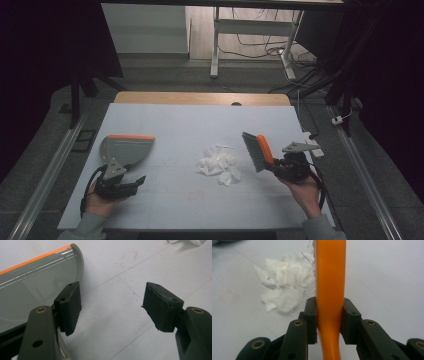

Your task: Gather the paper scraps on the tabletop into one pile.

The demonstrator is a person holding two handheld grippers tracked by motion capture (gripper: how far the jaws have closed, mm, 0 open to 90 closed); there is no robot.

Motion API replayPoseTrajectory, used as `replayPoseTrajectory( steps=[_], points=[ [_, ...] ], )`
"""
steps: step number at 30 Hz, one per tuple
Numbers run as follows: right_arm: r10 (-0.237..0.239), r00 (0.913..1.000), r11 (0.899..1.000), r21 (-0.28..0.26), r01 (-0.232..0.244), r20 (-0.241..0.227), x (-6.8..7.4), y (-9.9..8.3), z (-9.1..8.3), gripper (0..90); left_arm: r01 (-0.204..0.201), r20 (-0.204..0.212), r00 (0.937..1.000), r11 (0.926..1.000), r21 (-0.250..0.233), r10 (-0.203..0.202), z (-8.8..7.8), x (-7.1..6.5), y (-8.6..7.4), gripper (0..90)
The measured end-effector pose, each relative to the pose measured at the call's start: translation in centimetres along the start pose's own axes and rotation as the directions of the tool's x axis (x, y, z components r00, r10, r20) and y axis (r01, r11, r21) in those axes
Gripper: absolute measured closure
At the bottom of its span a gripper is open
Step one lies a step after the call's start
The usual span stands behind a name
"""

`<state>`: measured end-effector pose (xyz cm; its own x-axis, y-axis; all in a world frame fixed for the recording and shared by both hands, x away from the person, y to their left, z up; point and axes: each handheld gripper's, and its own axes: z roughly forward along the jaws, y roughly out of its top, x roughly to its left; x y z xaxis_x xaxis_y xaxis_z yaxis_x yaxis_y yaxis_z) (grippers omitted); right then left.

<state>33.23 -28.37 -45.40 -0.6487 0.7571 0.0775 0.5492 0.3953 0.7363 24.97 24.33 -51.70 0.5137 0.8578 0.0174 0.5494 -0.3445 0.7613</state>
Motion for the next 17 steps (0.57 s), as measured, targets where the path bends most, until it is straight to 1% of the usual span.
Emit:
replayPoseTrajectory(
  steps=[4,8,13,15,17],
  points=[
    [0.009,0.9995,1.0,-0.008,-0.008,0.031,-0.7,-1.6,-0.8,70.1,-0.007,0.006,1.0,1.0,-0.004,0.007,0.0,-0.1,0.1,31.7],
    [0.003,0.999,1.0,-0.013,-0.003,0.045,-1.0,-2.7,-1.2,70.0,-0.009,0.01,0.9999,0.9999,-0.006,0.009,0.1,-0.3,0.2,31.6],
    [-0.009,0.9987,1.0,-0.02,0.01,0.049,-1.0,-2.9,-1.1,70.0,-0.011,0.018,0.9998,0.9999,-0.01,0.011,0.1,-0.3,0.3,31.4],
    [-0.021,0.9981,1.0,-0.022,0.022,0.058,-0.9,-2.9,-1.1,70.0,-0.01,0.02,0.9997,0.9999,-0.01,0.01,0.1,-0.3,0.3,31.3],
    [-0.037,0.9978,0.999,-0.027,0.039,0.055,-0.9,-2.9,-1.2,70.0,-0.01,0.022,0.9997,0.9999,-0.01,0.01,0.0,-0.3,0.3,31.1]
  ],
)
